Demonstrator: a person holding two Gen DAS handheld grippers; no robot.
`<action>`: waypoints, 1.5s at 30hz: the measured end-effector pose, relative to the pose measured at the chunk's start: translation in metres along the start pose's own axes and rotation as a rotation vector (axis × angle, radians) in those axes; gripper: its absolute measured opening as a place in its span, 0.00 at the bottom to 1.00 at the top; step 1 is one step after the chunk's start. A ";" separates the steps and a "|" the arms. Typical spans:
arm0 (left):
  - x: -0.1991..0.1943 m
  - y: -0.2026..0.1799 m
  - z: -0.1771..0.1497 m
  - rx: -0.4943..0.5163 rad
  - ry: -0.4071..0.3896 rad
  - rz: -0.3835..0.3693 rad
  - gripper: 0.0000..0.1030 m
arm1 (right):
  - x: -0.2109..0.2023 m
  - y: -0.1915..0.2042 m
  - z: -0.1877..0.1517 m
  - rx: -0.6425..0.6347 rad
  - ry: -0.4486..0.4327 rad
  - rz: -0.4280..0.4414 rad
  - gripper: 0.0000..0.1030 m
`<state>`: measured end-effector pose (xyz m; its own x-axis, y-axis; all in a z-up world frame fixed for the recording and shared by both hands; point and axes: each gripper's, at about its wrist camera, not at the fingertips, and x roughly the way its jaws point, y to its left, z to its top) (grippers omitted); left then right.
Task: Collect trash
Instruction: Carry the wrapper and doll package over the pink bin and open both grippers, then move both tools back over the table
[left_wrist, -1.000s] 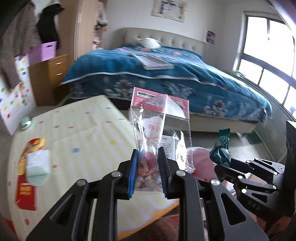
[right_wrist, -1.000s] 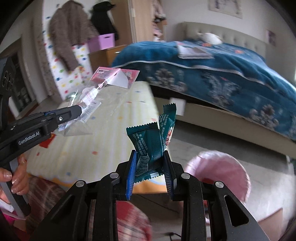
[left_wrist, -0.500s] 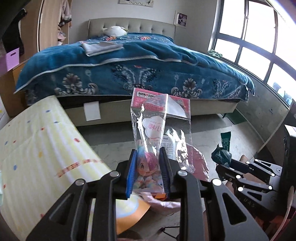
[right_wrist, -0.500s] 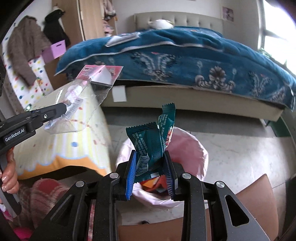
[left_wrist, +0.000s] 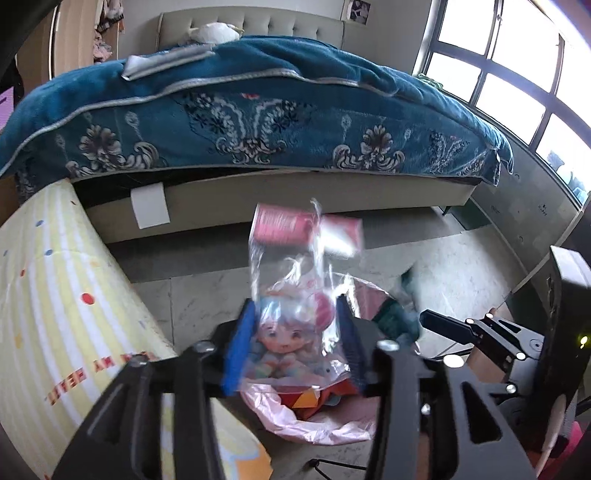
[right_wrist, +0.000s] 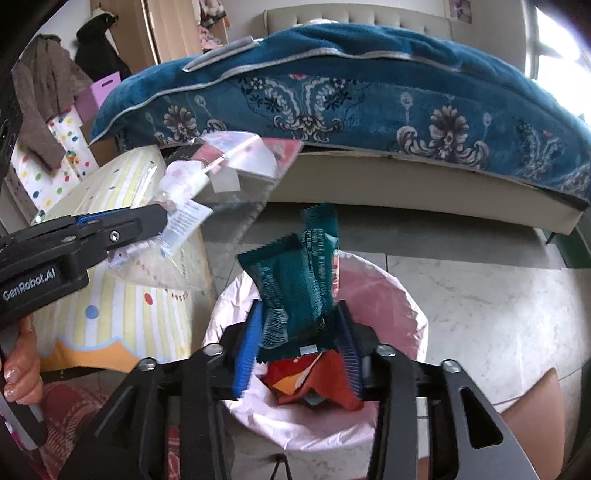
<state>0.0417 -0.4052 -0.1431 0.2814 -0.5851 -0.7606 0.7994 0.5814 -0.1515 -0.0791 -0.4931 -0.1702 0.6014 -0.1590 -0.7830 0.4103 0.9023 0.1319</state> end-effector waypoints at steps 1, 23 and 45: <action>0.002 0.000 0.002 0.000 0.006 -0.009 0.51 | 0.002 -0.002 0.000 0.000 0.002 -0.006 0.56; -0.026 -0.045 -0.003 0.063 0.015 -0.108 0.90 | -0.068 -0.021 -0.024 0.114 -0.123 -0.169 0.67; -0.106 0.014 -0.025 -0.014 -0.135 0.066 0.90 | -0.100 -0.009 -0.033 0.118 -0.165 -0.110 0.68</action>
<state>0.0095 -0.3209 -0.0803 0.4023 -0.6157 -0.6775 0.7698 0.6280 -0.1136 -0.1658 -0.4722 -0.1129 0.6482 -0.3262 -0.6881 0.5513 0.8244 0.1285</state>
